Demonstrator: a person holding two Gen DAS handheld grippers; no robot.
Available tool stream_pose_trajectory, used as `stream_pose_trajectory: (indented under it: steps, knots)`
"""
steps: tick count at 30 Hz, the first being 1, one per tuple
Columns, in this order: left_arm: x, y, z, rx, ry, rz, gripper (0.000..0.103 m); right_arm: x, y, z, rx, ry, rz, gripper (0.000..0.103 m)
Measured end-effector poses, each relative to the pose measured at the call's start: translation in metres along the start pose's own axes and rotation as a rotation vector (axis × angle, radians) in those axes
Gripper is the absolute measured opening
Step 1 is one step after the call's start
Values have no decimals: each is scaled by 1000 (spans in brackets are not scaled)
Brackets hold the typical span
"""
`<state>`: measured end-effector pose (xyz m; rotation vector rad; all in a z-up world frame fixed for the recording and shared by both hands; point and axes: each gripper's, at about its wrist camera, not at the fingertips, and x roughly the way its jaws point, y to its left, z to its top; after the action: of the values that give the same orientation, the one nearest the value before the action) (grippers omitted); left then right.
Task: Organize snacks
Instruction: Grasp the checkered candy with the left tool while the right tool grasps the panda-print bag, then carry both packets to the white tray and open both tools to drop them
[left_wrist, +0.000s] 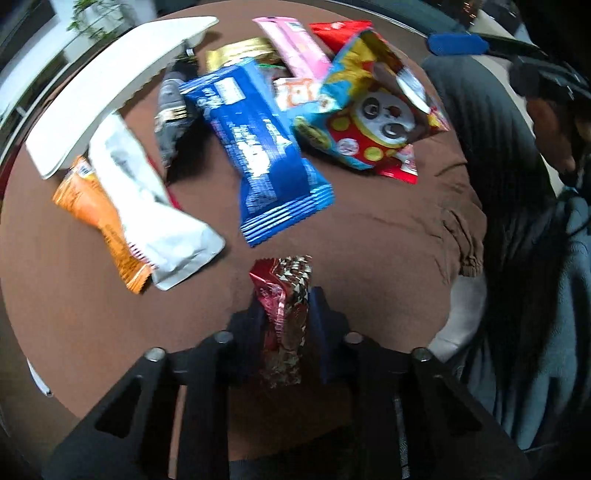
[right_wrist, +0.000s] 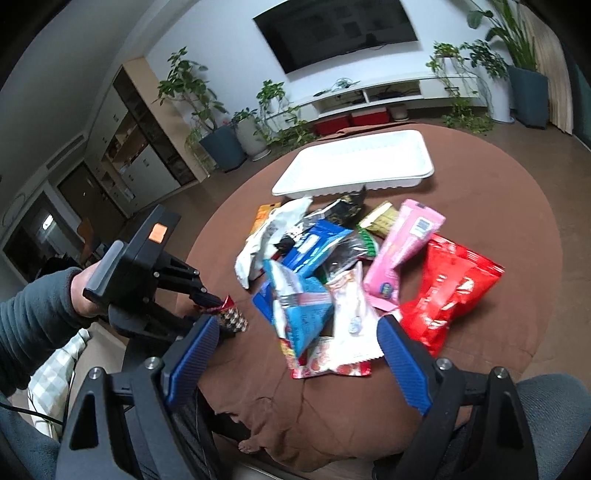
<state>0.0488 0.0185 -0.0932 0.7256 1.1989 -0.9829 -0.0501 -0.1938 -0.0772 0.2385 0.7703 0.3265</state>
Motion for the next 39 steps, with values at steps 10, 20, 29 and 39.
stream_pose_trajectory:
  steps: [10,20,29,39]
  knots:
    - [-15,18,-27,-152,-68,-59,13,33,21,2,-103,66,-51,69]
    - [-32,3,-41,-295,-197,-181,13,68,25,0,-121,149,-102,58]
    - [-40,-8,-48,-373,-266,-192,13,88,16,1,-91,200,-155,41]
    - [-40,-7,-51,-448,-318,-227,13,80,4,2,-5,180,-89,30]
